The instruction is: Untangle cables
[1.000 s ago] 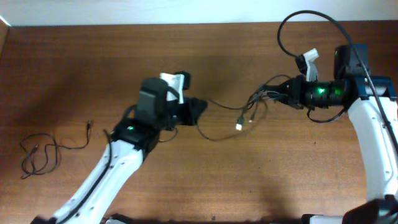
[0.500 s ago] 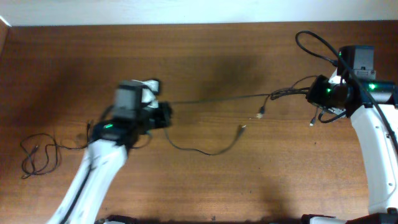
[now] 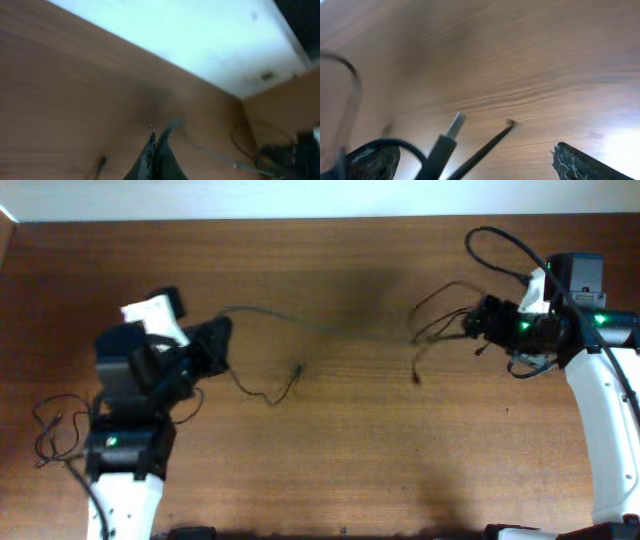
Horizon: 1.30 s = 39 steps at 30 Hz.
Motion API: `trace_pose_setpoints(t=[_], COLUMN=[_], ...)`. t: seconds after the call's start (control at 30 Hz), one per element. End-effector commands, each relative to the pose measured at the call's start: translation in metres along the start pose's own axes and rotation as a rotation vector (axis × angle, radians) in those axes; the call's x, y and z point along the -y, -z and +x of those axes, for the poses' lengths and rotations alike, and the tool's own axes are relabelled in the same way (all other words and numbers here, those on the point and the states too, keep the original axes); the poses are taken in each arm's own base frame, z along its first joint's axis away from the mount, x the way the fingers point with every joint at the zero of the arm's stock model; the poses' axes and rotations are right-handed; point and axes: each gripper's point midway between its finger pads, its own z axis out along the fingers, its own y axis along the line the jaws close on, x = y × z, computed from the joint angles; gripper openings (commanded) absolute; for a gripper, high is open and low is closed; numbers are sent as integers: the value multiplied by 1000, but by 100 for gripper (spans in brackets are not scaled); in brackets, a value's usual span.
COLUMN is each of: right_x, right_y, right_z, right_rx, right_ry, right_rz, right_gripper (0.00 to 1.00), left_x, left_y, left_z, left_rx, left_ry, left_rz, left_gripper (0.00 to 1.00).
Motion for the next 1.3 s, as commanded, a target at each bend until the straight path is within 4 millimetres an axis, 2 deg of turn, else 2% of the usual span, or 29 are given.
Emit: trace_pose_setpoints(t=[0.0, 0.07, 0.17, 0.23, 0.27, 0.37, 0.4, 0.43, 0.47, 0.57, 0.6, 0.63, 0.7, 0.8, 0.87, 0.9, 1.03, 1.1, 1.27], right_x=[-54, -68, -68, -74, -65, -8, 9, 15, 21, 46, 52, 61, 72, 81, 75, 65, 53, 53, 48], right_y=[21, 31, 35, 36, 33, 21, 15, 9, 2, -29, -39, -52, -75, -87, -92, -96, -123, -134, -138], right_z=[5, -3, -30, -29, -27, -8, 5, 14, 24, 66, 75, 86, 104, 120, 133, 140, 146, 141, 133], right_rx=[-21, 11, 128, 119, 111, 39, -5, -44, -82, -229, -252, -278, -306, -325, -370, -398, -398, -376, -357], right_ry=[115, 142, 184, 188, 173, -5, -43, -55, -67, -169, -186, -194, -213, -311, -366, -390, -499, -506, -553], right_rz=[-295, -361, -324, -357, -311, -7, 74, 92, 106, 166, 177, 186, 184, 211, 160, 95, -42, -59, -87], right_gripper=[98, 98, 99, 99, 98, 100, 79, 54, 37, 40, 41, 49, 51, 51, 51, 50, 45, 43, 41], left_x=[30, 41, 59, 59, 54, 44, 44, 44, 44, 44, 44, 44, 44, 44, 44, 44, 44, 43, 43], left_y=[-29, -43, -60, -66, -68, -72, -72, -72, -72, -72, -72, -72, -72, -72, -72, -72, -72, -72, -72], left_z=[42, 68, 109, 119, 117, 109, 109, 110, 110, 110, 110, 110, 110, 110, 110, 110, 110, 110, 110], left_rx=[-178, -264, -382, -402, -392, -358, -359, -360, -362, -362, -363, -363, -364, -364, -364, -364, -364, -362, -363], left_ry=[-145, -192, -277, -293, -290, -276, -273, -273, -273, -272, -272, -269, -246, -246, -246, -246, -246, -247, -247], left_rz=[144, 182, 243, 226, 192, 126, 126, 126, 124, 124, 124, 123, 119, 119, 118, 118, 118, 115, 115], left_gripper=[0, 0, 0, 0, 0, 0, 0, 0, 0, 0, 0, 0, 0, 0, 0, 0, 0, 0, 0])
